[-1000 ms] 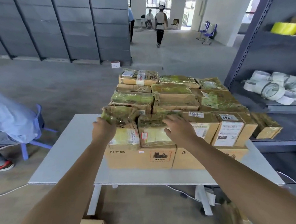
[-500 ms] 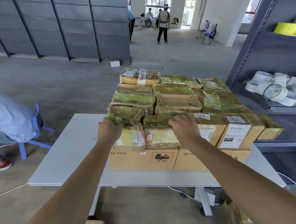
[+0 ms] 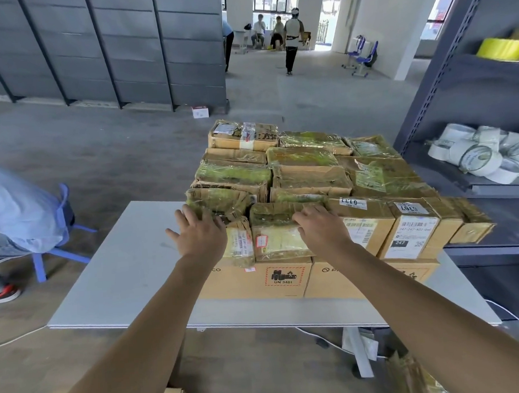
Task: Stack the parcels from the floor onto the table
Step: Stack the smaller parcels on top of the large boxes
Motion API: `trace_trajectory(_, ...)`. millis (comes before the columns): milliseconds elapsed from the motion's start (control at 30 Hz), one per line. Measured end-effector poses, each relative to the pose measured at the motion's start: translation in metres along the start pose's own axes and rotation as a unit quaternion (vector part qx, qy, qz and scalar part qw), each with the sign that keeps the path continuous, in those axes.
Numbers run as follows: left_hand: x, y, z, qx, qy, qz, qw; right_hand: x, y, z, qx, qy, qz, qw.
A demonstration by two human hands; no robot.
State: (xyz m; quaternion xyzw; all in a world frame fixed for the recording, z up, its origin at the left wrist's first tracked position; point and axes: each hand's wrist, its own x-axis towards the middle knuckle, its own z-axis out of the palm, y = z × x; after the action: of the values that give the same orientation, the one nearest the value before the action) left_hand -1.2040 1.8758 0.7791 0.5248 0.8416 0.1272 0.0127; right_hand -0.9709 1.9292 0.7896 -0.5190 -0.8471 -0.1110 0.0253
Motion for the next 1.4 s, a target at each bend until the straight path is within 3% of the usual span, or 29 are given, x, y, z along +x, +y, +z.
trace_trajectory(167, -0.008, 0.011, -0.003, -0.001, 0.068, 0.125, 0.990, -0.005, 0.004, -0.002, 0.016, 0.016, -0.008, 1.000)
trace_trajectory(267, -0.021, 0.030, 0.002, 0.032, 0.047, 0.200, 0.978, -0.008, 0.008, -0.005, 0.008, 0.021, -0.015, 1.000)
trace_trajectory(400, -0.029, 0.044, 0.010, 0.046, 0.004, 0.206, 0.977, -0.016, 0.017, -0.010, 0.019, 0.027, -0.012, 0.999)
trace_trajectory(633, -0.041, 0.095, 0.011, 0.006, 0.051, 0.281, 0.958, -0.033, 0.062, -0.015, 0.049, 0.050, 0.032, 0.997)
trace_trajectory(867, -0.054, 0.188, 0.011, -0.054, 0.081, 0.334, 0.938, -0.041, 0.136, -0.012, 0.062, 0.091, 0.035, 0.993)
trace_trajectory(1033, -0.068, 0.272, 0.018, -0.067, 0.063, 0.361, 0.928, -0.053, 0.215, -0.009, 0.102, 0.104, 0.084, 0.986)
trace_trajectory(1233, -0.084, 0.345, 0.035, -0.037, -0.025, 0.362, 0.931, -0.064, 0.289, 0.003, 0.186, -0.020, 0.249, 0.950)
trace_trajectory(1400, -0.090, 0.376, 0.047, -0.005, -0.080, 0.354, 0.932, -0.071, 0.317, 0.016, 0.346, -0.107, 0.233, 0.902)
